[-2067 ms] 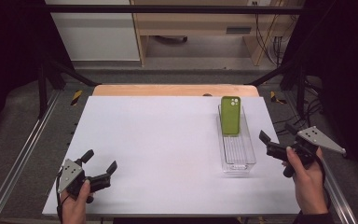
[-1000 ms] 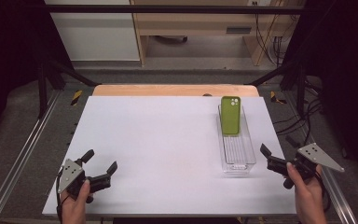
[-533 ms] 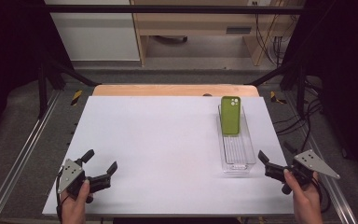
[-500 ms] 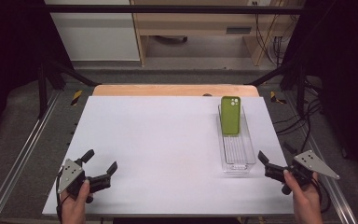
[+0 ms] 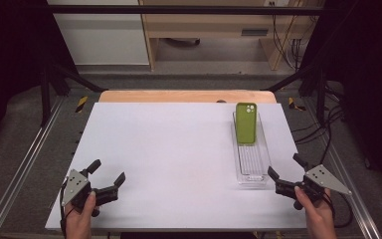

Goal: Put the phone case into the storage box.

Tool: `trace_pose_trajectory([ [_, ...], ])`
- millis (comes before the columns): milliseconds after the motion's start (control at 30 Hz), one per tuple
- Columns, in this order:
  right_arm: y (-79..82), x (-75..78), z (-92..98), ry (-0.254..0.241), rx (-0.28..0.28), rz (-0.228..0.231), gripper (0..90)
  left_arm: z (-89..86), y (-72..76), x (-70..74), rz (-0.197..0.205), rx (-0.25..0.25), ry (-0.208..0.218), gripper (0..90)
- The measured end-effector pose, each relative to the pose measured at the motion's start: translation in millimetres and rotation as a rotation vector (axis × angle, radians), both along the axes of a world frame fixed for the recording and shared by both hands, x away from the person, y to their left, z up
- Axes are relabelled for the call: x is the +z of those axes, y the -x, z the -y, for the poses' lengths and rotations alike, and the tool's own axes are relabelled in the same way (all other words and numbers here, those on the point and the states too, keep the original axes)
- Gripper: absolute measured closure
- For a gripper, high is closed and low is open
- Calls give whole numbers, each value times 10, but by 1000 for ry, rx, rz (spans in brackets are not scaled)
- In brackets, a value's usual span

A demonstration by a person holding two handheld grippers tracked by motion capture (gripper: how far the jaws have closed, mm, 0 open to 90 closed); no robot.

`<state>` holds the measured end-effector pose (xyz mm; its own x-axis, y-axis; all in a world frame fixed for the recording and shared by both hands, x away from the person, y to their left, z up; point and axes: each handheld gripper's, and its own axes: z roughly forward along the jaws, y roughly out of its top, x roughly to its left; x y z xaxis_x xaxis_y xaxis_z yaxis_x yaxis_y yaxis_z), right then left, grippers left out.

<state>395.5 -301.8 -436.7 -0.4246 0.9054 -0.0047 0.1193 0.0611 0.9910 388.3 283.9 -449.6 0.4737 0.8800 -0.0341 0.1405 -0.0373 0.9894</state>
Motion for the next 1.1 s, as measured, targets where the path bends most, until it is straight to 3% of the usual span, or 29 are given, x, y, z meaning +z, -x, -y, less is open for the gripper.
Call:
trace_pose_trajectory([
  [267,5,-101,-146,14,36,0,24,-2,0,1,2,-4,-6,28],
  [933,-51,-162,-377,-7,103,11,24,7,-8,-12,8,-25,-8,38],
  [1100,-80,-176,-422,-7,110,15,24,-3,-7,-9,20,8,-14,50],
])
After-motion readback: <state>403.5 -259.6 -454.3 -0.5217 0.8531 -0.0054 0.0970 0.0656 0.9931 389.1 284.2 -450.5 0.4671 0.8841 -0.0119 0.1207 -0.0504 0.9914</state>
